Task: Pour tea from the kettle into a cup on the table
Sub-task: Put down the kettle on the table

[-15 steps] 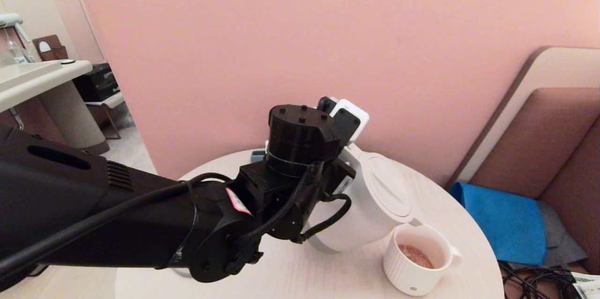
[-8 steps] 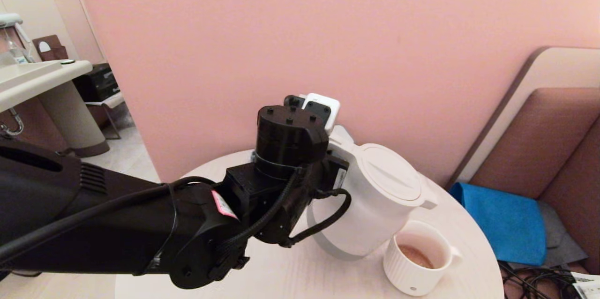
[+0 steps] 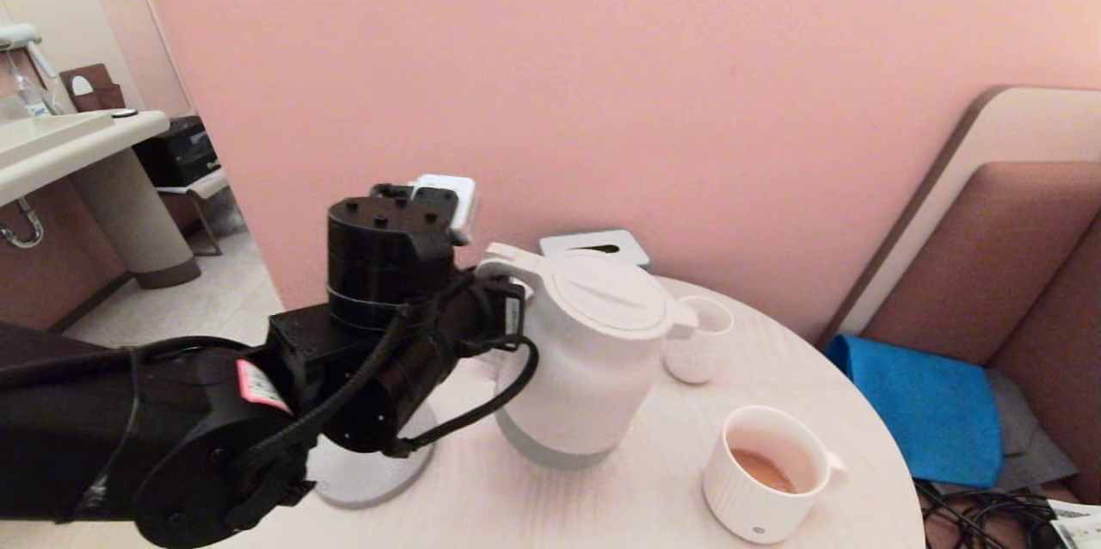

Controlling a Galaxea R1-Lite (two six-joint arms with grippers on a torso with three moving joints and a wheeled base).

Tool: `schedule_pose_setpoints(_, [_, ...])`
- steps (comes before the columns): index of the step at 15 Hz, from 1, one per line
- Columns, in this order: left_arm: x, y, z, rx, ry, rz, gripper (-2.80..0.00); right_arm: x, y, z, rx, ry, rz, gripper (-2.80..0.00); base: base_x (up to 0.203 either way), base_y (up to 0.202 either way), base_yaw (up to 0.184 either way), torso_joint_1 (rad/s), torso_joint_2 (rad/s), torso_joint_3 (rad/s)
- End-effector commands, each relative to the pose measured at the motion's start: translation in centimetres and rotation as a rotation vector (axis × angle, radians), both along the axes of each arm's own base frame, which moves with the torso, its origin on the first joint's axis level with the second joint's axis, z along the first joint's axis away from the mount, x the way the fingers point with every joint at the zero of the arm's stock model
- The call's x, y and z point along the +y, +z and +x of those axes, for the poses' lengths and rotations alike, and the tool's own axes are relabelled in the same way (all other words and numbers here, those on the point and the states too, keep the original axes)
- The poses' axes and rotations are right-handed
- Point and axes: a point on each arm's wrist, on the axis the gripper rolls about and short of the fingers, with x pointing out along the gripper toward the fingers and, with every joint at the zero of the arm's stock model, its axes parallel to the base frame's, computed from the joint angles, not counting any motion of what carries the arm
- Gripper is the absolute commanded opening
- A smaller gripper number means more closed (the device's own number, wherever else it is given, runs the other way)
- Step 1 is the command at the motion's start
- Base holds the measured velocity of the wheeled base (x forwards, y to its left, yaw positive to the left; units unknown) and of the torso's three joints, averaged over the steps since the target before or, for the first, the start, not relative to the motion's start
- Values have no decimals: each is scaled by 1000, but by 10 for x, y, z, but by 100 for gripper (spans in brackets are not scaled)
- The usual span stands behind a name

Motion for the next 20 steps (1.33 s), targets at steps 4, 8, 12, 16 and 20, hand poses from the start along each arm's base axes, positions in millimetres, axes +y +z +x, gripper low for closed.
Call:
schedule_pose_setpoints(4, [62, 4, -2, 18, 108, -66, -280, 0, 0, 0, 0, 0, -1, -280, 0, 0, 0, 0, 0, 0])
schedule_pose_setpoints(8, [116, 8, 1, 12, 184, -104, -280, 0, 0, 0, 0, 0, -1, -280, 0, 0, 0, 0, 0, 0])
schedule_pose_setpoints(12, [156, 2, -1, 35, 234, -139, -280, 0, 0, 0, 0, 0, -2, -280, 0, 0, 0, 0, 0, 0])
schedule_pose_setpoints(16, [184, -8, -5, 20, 291, -201, -280, 0, 0, 0, 0, 0, -1, -280, 0, 0, 0, 0, 0, 0])
schedule_pose_setpoints(20, [186, -33, -15, 79, 285, -196, -280, 0, 0, 0, 0, 2, -2, -280, 0, 0, 0, 0, 0, 0])
